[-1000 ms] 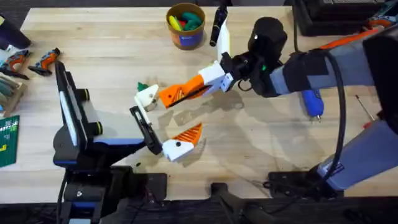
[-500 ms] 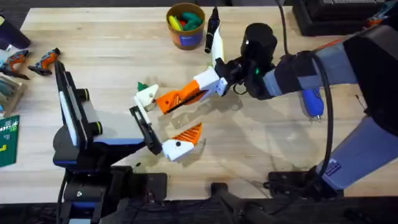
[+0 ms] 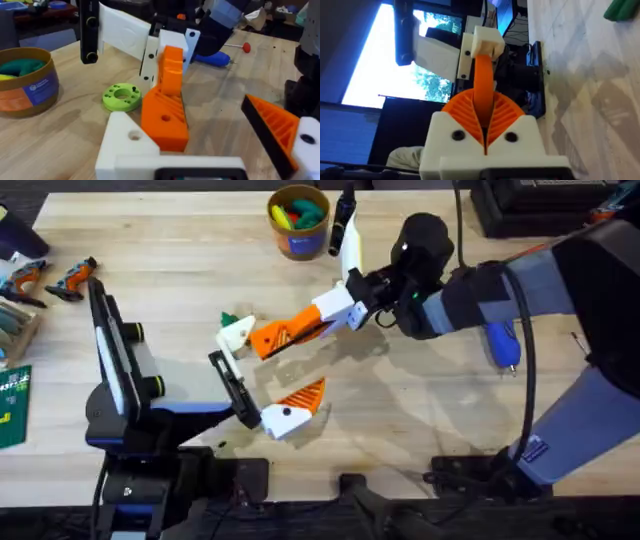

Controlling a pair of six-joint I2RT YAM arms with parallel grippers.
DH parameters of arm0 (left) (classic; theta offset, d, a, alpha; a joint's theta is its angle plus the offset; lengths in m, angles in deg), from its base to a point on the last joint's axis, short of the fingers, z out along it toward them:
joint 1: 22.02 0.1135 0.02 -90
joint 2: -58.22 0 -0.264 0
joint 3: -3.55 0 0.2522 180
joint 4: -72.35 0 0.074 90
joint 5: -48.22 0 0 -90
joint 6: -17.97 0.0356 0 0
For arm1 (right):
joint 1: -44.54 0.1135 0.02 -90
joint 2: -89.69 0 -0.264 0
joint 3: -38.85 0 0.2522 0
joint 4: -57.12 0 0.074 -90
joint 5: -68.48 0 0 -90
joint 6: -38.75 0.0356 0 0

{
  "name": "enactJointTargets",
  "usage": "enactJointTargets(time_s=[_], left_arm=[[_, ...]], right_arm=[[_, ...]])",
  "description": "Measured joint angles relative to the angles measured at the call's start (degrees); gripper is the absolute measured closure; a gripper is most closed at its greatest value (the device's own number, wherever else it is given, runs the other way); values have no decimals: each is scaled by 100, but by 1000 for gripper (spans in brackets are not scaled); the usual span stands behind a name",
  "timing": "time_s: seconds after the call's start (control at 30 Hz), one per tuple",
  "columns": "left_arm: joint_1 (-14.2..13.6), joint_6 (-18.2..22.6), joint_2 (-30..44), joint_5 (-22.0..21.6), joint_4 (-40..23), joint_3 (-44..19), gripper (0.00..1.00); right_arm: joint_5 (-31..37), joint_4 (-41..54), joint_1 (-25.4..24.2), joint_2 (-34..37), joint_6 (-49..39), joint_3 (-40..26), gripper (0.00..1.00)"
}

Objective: Pick up the gripper from the table and insert it into the empty holder that is missing its gripper. Then pick up a screw, insert it into the mounting hole, and use the screwdriver to tighten it. Finally, clean up the table by picking up the vegetable and placing it into the bucket.

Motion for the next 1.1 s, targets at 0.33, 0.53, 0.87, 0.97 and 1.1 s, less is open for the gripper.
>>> enactJointTargets(time_s=[0.33,0.53,0.87,0.97,1.1], left_arm=[[0,0,0,-2,0,0,15],[0,0,2,0,0,0,16],[0,2,2,-6,0,0,15],[0,-16,2,-6,-2,0,16],[0,-46,2,-4,-2,0,15]], right_arm=[[0,-126,0,0,451,-6,989],[42,-126,9,0,592,-6,989],[256,-116,88,13,653,-6,989],[404,-126,125,88,670,-6,989],[581,-137,200,113,673,-20,989]])
